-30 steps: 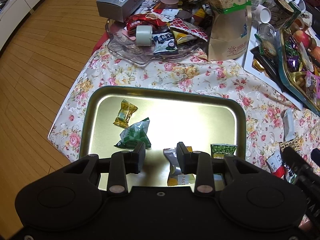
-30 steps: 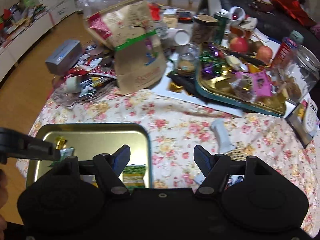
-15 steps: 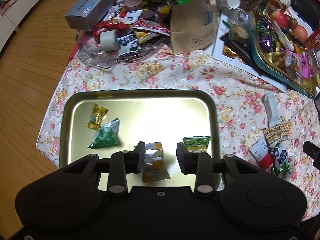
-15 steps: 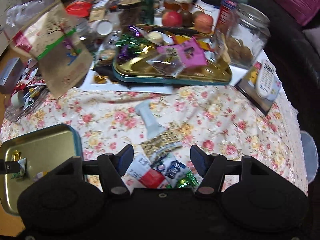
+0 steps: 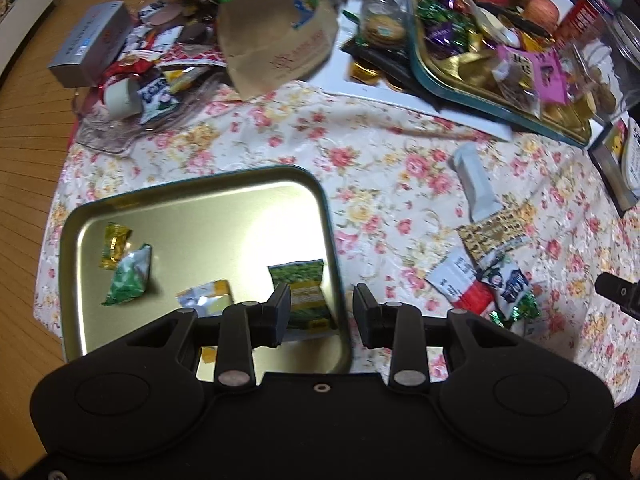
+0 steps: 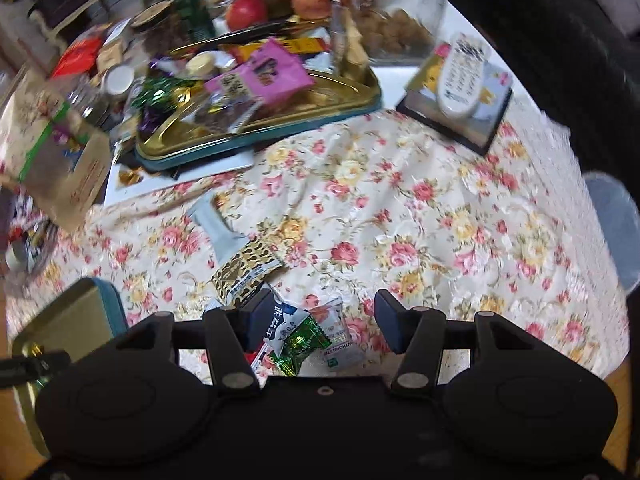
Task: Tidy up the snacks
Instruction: 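Move right tool to the brown dotted packet on the cloth and close on it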
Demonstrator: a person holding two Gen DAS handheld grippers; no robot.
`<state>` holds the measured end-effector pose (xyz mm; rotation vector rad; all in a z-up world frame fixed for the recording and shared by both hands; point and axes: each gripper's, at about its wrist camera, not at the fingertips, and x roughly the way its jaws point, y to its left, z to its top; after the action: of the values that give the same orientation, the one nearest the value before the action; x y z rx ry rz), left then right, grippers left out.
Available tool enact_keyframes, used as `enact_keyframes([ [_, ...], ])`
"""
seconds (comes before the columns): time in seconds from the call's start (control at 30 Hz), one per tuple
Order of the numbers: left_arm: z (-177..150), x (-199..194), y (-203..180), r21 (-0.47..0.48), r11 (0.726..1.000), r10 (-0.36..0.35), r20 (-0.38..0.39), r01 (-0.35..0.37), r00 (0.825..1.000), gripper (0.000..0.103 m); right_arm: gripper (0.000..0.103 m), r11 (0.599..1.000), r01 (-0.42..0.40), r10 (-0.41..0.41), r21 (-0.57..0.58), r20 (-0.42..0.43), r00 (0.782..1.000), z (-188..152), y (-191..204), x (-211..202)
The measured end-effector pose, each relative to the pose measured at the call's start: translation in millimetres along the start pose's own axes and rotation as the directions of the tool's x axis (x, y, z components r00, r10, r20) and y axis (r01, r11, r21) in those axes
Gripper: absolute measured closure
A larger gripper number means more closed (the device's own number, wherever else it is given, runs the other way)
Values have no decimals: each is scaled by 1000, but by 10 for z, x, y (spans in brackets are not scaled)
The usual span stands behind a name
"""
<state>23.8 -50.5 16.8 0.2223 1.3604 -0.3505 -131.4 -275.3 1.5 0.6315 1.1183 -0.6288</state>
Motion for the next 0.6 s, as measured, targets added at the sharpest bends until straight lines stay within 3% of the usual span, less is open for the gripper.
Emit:
enact_keyframes([
  [0.27, -74, 36, -410, 94, 995, -18, -23, 20, 1000, 59, 45, 990, -8, 24, 140, -109, 994, -12, -234, 343],
  [0.4, -119, 45, -531, 129, 991, -29, -35, 33, 999, 59, 45, 997, -5, 15, 77, -137, 991, -92, -78, 457],
  [0.6, -153, 35, -490, 132, 991, -29, -37, 33, 999, 59, 45, 1000, -20, 20, 2, -109, 994, -132, 195, 497],
])
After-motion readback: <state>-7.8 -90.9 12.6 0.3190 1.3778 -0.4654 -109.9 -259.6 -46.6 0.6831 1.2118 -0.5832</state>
